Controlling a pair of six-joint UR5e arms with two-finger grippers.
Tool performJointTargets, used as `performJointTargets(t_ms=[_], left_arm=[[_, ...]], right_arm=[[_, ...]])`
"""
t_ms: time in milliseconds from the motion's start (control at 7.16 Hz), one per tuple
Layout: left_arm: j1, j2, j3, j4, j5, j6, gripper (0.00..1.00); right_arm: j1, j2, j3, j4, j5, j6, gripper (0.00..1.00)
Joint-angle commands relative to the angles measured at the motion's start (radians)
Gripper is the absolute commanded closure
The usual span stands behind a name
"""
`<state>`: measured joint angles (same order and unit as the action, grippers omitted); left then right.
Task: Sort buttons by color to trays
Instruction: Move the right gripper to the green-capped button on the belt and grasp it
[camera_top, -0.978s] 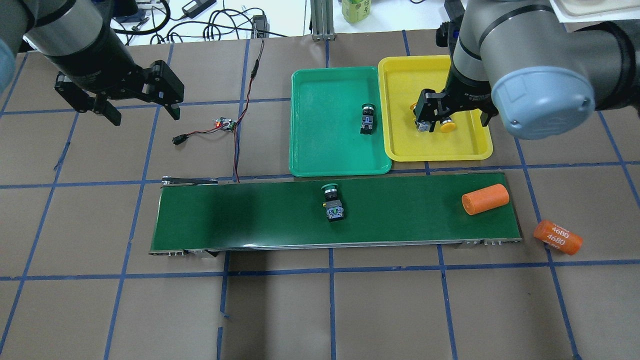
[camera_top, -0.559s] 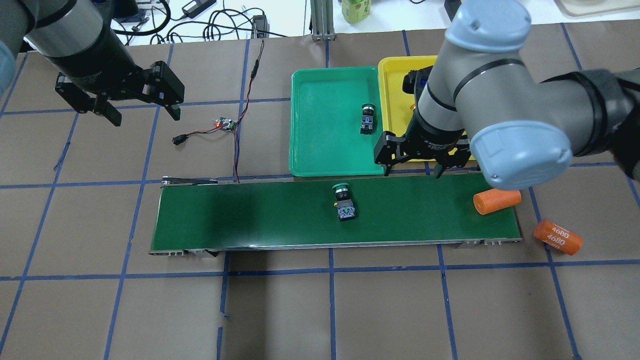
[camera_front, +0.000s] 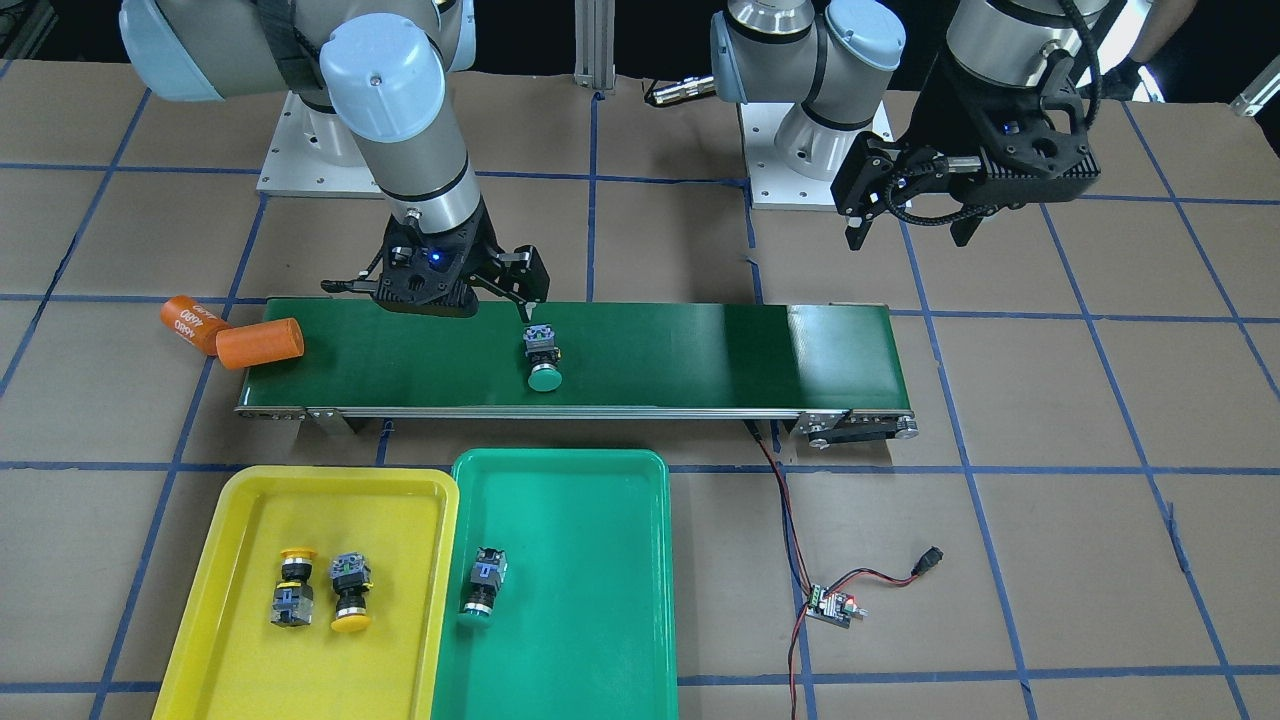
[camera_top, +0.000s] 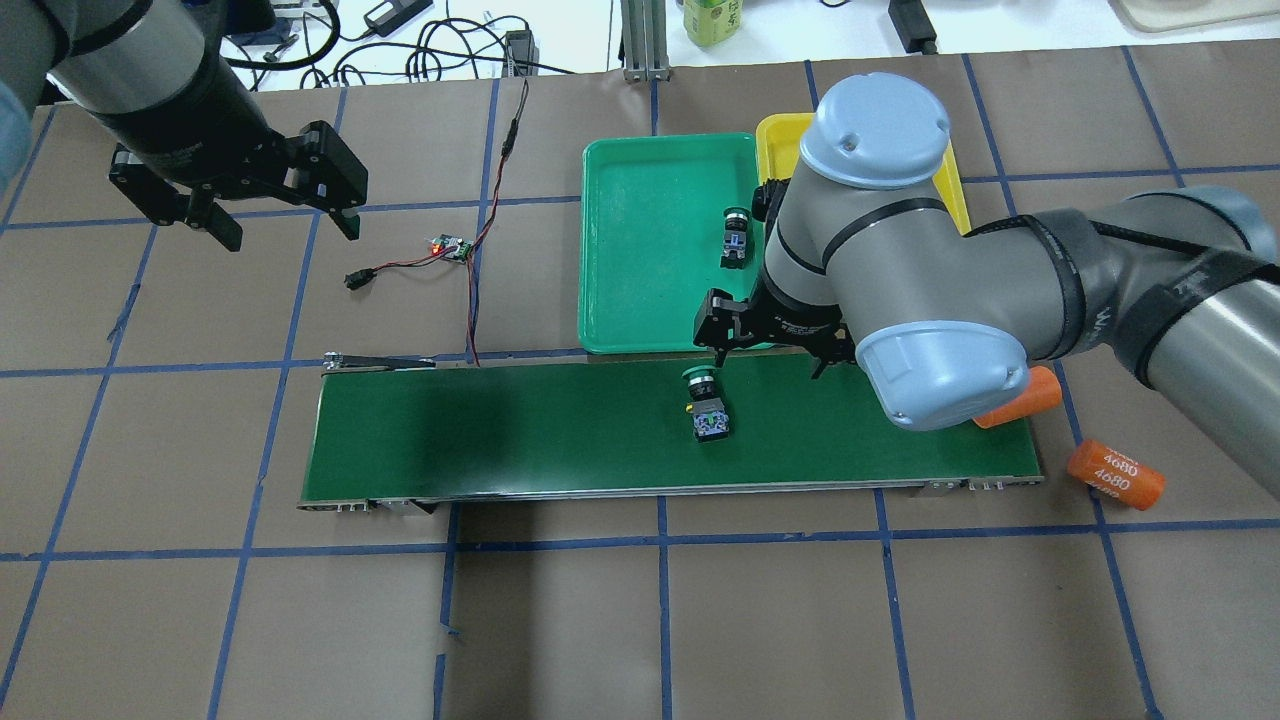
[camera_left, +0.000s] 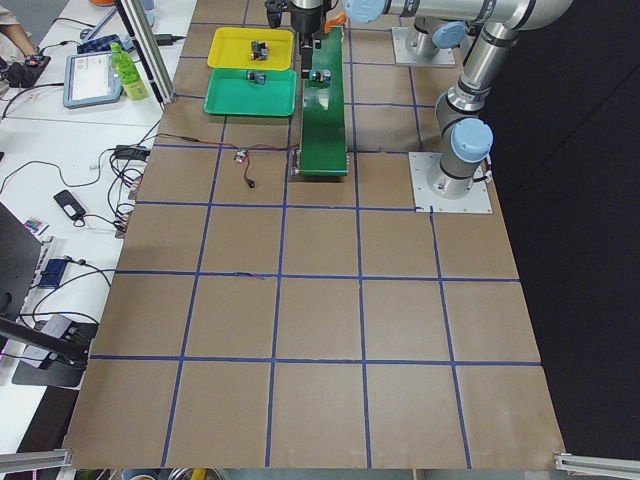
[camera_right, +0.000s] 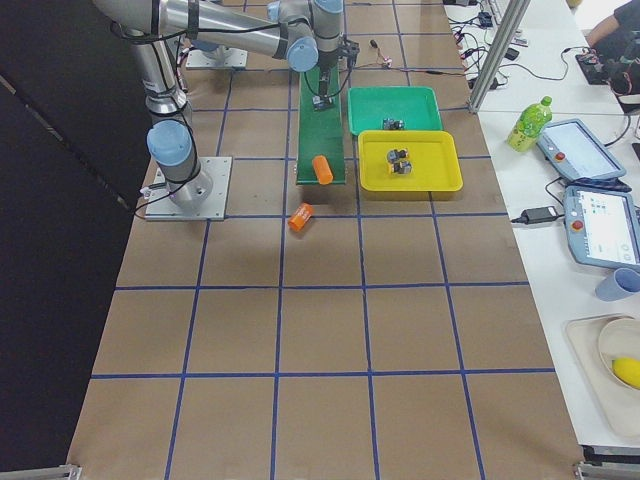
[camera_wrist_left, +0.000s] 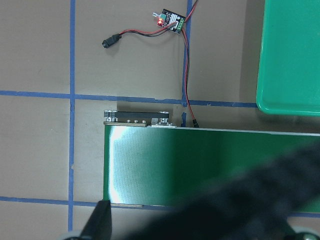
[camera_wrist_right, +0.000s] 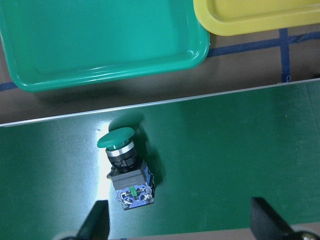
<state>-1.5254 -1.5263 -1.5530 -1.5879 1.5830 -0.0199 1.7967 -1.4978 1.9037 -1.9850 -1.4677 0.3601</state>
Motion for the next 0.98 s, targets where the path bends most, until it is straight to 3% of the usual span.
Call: performJointTargets(t_ms=[0,839], left_arm=[[-0.001,0.000,-0.001,0.002,0.000,0.000,0.00],[-0.001,-0.002,-0.002,0.003,0.000,0.000,0.00]], right_arm=[[0.003,0.030,0.005,-0.005,0.004,0.000,0.00],[0.003,0.123,0.009,-0.005,-0.003,-0.001,0.00]])
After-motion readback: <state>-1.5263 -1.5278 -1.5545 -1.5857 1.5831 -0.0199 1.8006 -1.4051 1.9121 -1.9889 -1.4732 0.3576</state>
